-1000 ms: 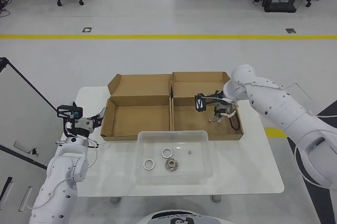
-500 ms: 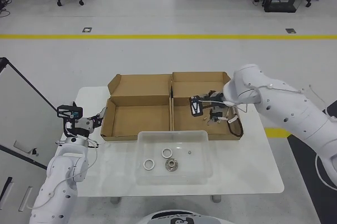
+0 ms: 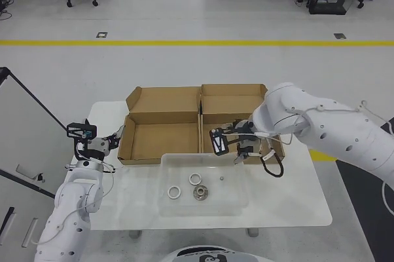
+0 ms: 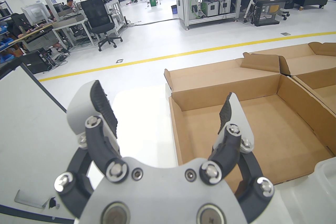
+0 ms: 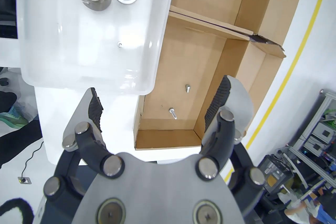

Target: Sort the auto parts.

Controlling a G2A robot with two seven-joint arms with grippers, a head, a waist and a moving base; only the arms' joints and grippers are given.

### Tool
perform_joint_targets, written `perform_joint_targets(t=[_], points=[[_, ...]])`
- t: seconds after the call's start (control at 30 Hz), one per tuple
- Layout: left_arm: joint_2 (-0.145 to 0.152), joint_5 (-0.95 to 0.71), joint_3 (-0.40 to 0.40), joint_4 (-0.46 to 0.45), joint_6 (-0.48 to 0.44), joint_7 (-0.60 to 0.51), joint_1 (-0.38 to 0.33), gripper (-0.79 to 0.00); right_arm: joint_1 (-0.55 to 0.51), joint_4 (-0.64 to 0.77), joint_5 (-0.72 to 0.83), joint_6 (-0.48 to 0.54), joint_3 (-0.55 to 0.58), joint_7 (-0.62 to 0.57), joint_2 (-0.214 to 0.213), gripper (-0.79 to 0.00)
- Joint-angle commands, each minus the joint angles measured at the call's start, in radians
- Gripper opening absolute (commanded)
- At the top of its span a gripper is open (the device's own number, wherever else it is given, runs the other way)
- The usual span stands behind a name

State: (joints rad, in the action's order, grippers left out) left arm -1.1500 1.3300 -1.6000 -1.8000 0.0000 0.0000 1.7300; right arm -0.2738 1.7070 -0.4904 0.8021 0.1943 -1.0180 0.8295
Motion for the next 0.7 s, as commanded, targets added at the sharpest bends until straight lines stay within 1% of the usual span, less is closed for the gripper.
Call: perform_joint_targets(t=[0.0,0.53,0.6,0.67], points=[[0.000,0.000,0.000,0.000,0.000,0.000,0.000,0.000,0.006,-0.002,0.014,-0.003,-0.004,-0.003,0.001,0.000],[0.000,0.000,0.000,0.000,0.000,0.000,0.000,0.000,0.001,0.001,0.020,-0.005,-0.003,0.007,0.001,0.000],[0.000,0.000,0.000,0.000,0.000,0.000,0.000,0.000,-0.013,0.001,0.026,-0.036,0.006,0.031,0.001,0.000],[0.000,0.000,0.000,0.000,0.000,0.000,0.000,0.000,-0.025,0.013,0.042,-0.088,0.006,0.020,0.005,0.000]])
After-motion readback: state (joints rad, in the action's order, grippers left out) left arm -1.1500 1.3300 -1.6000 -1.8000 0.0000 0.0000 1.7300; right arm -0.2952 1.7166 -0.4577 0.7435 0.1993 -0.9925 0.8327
